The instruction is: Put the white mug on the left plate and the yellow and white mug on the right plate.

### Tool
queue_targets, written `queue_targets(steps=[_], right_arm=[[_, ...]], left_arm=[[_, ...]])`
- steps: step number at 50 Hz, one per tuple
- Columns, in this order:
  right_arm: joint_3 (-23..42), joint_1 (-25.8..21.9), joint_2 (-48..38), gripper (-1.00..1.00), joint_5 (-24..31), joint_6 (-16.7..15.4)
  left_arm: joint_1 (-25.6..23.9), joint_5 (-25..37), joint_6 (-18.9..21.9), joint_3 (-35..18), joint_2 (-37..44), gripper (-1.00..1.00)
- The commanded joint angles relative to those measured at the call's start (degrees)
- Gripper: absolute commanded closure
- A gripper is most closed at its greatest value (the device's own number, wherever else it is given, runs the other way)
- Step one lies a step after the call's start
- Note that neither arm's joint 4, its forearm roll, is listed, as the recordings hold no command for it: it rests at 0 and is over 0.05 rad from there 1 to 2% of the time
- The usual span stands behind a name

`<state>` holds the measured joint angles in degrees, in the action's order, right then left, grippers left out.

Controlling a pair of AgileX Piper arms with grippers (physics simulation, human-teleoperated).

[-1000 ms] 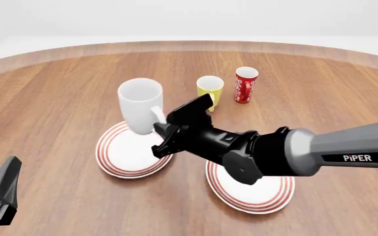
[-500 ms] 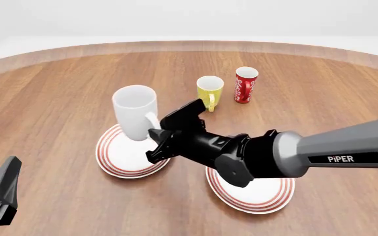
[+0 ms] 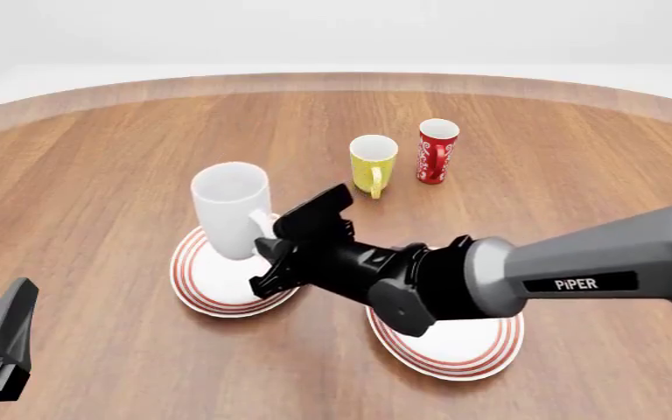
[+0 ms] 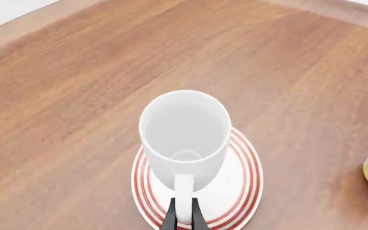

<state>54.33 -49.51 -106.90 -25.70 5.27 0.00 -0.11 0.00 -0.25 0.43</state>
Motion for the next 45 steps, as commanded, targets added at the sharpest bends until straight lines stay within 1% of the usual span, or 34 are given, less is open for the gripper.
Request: queue_targets(steps=[1,45], right_arm=[[0.83,-0.13,-0.76,1.00,0.10,0.36],[1.15,-0.22,-4.08,1.00,-0.31,1.33]], left_arm=[[0.00,0.00,0.00,0.00,0.00,-1.00],[0.00,0.00,0.00,0.00,0.00,-1.00]])
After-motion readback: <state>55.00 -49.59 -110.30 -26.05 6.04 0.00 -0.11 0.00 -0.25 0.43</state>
